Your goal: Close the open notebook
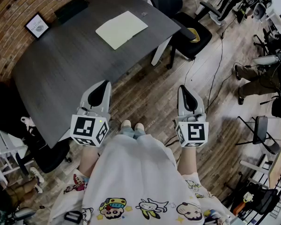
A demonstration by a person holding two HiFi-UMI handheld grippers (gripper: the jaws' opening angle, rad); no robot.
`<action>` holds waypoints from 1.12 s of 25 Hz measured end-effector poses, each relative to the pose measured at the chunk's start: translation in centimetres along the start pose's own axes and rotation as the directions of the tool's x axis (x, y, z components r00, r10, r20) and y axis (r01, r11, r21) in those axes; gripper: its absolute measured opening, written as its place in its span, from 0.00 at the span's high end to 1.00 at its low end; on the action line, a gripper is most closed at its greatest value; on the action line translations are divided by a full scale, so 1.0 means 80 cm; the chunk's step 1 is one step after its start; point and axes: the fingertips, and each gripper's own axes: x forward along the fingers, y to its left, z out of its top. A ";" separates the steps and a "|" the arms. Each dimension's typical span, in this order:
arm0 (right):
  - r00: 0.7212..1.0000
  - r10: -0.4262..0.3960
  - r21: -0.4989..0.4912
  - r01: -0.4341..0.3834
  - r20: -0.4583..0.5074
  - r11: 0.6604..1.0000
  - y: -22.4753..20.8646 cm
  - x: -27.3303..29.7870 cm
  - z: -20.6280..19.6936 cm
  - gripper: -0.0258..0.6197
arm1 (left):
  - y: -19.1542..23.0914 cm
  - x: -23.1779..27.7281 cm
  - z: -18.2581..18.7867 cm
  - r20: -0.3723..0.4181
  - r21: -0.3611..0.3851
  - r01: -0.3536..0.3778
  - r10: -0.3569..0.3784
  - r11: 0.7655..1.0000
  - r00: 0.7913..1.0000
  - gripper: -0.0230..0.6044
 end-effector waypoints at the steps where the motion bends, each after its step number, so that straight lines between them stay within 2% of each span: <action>1: 1.000 -0.015 0.010 0.015 0.006 1.000 -0.006 -0.004 -0.001 0.95 | -0.004 0.001 -0.001 -0.002 0.005 -0.002 0.002 1.000 1.000 0.97; 6: 0.998 -0.057 0.050 0.056 0.026 0.997 -0.027 -0.022 -0.008 0.95 | -0.018 0.008 -0.010 -0.023 0.024 -0.011 0.012 1.000 1.000 0.97; 10: 0.999 -0.038 0.064 0.036 0.034 0.997 -0.029 -0.025 -0.009 0.94 | -0.025 0.010 -0.015 -0.030 0.011 -0.015 0.015 1.000 0.999 0.97; 15: 0.999 -0.025 0.094 0.021 0.040 0.995 -0.039 -0.018 -0.017 0.88 | -0.030 0.025 -0.017 -0.038 -0.002 -0.012 0.012 1.000 0.999 0.97; 16: 0.999 -0.023 0.098 0.019 0.039 0.995 -0.042 -0.013 -0.019 0.87 | -0.029 0.030 -0.018 -0.039 -0.005 -0.010 0.009 1.000 0.999 0.93; 22: 1.000 -0.016 0.102 0.013 0.025 0.995 -0.065 0.044 -0.023 0.85 | -0.003 0.086 -0.016 -0.032 -0.015 -0.006 0.005 1.000 0.999 0.90; 28: 1.000 -0.009 0.098 0.007 0.024 0.995 -0.090 0.144 0.000 0.83 | 0.053 0.167 0.010 -0.030 -0.022 0.000 -0.001 1.000 1.000 0.88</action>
